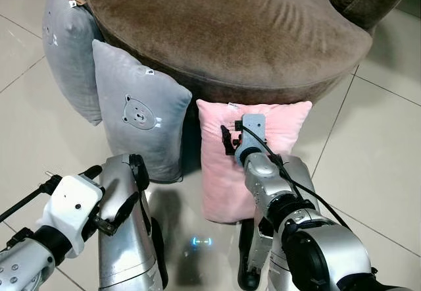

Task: Move the pillow to the sofa from floor

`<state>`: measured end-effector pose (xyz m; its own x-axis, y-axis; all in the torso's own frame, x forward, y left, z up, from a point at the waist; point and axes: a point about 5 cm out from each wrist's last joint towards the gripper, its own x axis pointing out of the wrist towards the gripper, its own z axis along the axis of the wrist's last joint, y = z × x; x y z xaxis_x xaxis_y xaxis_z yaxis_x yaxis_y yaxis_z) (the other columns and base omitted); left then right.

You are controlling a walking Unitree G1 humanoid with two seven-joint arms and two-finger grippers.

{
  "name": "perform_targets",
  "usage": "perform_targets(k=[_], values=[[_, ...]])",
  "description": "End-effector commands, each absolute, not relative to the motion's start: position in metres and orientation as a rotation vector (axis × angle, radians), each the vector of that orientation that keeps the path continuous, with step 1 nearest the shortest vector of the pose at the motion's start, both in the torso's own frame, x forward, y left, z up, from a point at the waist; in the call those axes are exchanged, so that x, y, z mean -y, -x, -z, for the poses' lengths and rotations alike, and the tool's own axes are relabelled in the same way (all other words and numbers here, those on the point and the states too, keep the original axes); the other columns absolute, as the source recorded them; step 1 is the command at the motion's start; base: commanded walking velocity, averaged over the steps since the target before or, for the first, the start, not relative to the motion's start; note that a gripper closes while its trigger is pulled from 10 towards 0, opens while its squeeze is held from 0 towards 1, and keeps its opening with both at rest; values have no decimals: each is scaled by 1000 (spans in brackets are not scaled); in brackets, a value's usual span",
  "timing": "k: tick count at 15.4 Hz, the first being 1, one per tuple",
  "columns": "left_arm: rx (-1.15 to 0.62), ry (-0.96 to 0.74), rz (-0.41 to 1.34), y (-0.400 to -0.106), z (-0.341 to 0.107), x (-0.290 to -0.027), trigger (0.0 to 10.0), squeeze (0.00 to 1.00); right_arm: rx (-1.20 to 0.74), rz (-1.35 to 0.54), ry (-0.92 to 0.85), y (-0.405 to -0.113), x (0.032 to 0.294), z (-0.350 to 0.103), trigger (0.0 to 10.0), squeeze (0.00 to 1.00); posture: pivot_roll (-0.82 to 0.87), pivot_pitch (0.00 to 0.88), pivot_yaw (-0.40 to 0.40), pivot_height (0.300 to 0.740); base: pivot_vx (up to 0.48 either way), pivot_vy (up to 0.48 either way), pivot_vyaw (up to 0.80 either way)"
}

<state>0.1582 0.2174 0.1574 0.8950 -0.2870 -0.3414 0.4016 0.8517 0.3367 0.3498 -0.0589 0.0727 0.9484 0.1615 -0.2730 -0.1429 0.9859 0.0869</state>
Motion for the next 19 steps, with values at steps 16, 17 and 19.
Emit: perform_targets(k=[16,17,19], values=[[-355,-389,433,-151,-144,-216,10000,0,-385,-188,-47,-337,52,-53,0,0,218,295,-46,361,0,0,0],[-355,-389,434,-151,-144,-216,10000,0,-386,-196,-50,-336,52,-52,0,0,217,293,-46,361,0,0,0],[-354,-388,436,-153,-143,-216,10000,0,-396,-216,-53,-333,53,-48,0,0,214,287,-44,361,0,0,0]])
